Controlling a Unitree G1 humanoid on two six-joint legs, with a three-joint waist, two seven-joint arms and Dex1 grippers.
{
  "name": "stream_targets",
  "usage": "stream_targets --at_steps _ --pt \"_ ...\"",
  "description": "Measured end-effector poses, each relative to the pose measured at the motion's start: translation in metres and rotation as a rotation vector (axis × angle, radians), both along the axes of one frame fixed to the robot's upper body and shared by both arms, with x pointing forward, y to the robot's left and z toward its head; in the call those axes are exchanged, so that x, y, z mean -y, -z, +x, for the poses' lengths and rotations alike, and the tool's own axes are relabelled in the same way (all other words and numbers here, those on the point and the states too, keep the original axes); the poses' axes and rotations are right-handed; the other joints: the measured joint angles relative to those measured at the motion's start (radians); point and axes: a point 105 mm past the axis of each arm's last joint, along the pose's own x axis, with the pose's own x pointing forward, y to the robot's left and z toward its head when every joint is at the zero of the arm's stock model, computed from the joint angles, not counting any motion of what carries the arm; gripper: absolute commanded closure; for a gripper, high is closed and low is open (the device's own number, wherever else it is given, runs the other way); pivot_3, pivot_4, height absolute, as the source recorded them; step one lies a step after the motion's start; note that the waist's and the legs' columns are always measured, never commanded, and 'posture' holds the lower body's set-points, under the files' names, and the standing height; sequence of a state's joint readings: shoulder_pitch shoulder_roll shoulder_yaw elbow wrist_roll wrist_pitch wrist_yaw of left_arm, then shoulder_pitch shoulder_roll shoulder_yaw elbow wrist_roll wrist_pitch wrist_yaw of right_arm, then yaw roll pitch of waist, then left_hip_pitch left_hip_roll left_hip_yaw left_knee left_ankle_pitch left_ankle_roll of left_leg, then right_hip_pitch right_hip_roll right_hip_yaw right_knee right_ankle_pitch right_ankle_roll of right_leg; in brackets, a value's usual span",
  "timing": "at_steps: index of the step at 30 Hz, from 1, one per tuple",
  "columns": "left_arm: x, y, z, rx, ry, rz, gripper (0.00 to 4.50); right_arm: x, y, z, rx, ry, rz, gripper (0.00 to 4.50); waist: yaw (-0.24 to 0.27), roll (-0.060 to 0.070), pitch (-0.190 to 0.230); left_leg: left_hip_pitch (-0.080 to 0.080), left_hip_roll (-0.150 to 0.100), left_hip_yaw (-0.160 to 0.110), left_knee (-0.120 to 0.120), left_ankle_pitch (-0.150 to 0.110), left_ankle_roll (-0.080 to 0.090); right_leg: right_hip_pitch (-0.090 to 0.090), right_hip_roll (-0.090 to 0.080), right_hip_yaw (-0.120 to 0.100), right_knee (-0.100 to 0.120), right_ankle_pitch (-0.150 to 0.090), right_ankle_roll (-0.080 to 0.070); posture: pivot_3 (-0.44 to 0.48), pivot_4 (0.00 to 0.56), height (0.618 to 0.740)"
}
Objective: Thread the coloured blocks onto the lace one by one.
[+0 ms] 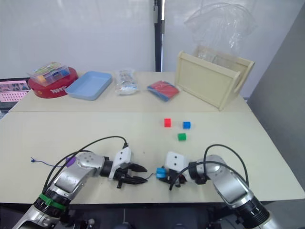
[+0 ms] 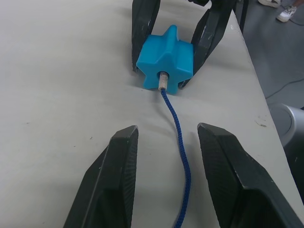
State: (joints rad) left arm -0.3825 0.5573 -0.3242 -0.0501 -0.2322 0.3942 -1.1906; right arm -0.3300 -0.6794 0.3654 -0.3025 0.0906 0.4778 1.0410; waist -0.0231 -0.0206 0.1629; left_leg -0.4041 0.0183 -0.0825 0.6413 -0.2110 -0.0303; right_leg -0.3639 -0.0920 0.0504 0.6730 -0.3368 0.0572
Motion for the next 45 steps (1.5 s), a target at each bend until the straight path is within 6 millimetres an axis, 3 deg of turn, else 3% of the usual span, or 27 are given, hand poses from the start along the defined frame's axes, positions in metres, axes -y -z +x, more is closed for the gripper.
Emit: stream_targets --at_steps 4,6,11,21,29,39,40,42,45 --pt "-0.001 0.005 0.002 0.103 0.041 0.052 2.41 0.001 0.000 0.001 0.000 0.003 -0.003 3.17 0.002 0.000 0.000 0.004 0.000 0.000 -0.001 0.000 0.000 0.005 0.000 0.000 -0.002 0.000 0.000 0.000 0.150 0.740" --pt "0.000 0.007 0.003 0.149 0.057 0.064 2.96 0.001 0.002 0.001 -0.002 0.007 -0.007 3.17 0.005 0.000 0.000 0.010 0.000 0.000 -0.003 -0.001 0.001 0.013 0.000 -0.001 -0.007 0.000 0.000 0.000 0.150 0.740" --pt "0.000 0.008 0.008 0.164 0.037 0.054 4.49 0.001 0.002 0.001 -0.002 0.002 -0.009 3.17 0.002 0.000 -0.001 0.011 0.000 0.000 -0.004 -0.001 0.001 0.013 0.000 -0.001 -0.007 0.000 0.000 0.000 0.150 0.740" --pt "0.008 0.004 0.012 0.143 0.043 0.031 4.49 0.002 0.001 0.001 0.000 0.004 -0.011 3.17 0.006 0.000 -0.001 0.010 0.000 0.000 -0.005 -0.001 0.001 0.013 0.000 -0.001 -0.008 0.000 0.000 0.000 0.150 0.740" --pt "0.029 0.004 0.012 0.122 0.074 0.001 4.49 0.001 0.001 0.001 0.001 0.002 -0.010 3.17 0.005 0.000 -0.001 0.009 0.000 0.000 -0.004 -0.001 0.001 0.012 0.000 -0.002 -0.008 0.000 0.000 0.000 0.150 0.740" --pt "0.029 0.003 0.013 0.119 0.067 0.011 4.49 0.001 0.001 0.000 0.000 -0.001 -0.011 3.17 0.004 0.000 -0.001 0.009 0.000 0.000 -0.004 -0.001 0.001 0.012 0.000 -0.002 -0.009 0.000 0.000 0.000 0.150 0.740" --pt "0.028 0.003 0.013 0.119 0.066 0.013 4.23 0.001 0.001 0.000 0.000 0.000 -0.011 3.17 0.004 0.000 -0.001 0.009 0.000 0.000 -0.004 -0.001 0.001 0.012 0.000 -0.002 -0.008 0.000 0.000 0.000 0.150 0.740" --pt "0.025 0.002 0.013 0.114 0.059 0.024 3.66 0.000 0.001 0.000 -0.004 0.007 -0.008 2.08 0.003 0.000 -0.001 0.009 0.000 0.000 -0.005 -0.001 0.001 0.011 0.000 -0.002 -0.008 0.000 0.000 0.000 0.150 0.740" --pt "0.011 -0.003 0.015 0.097 0.036 0.047 2.70 0.003 -0.001 -0.001 -0.023 0.039 0.005 1.13 0.003 0.000 -0.001 0.007 0.000 0.000 -0.004 -0.001 0.001 0.010 0.000 -0.002 -0.008 0.000 0.000 0.000 0.150 0.740"
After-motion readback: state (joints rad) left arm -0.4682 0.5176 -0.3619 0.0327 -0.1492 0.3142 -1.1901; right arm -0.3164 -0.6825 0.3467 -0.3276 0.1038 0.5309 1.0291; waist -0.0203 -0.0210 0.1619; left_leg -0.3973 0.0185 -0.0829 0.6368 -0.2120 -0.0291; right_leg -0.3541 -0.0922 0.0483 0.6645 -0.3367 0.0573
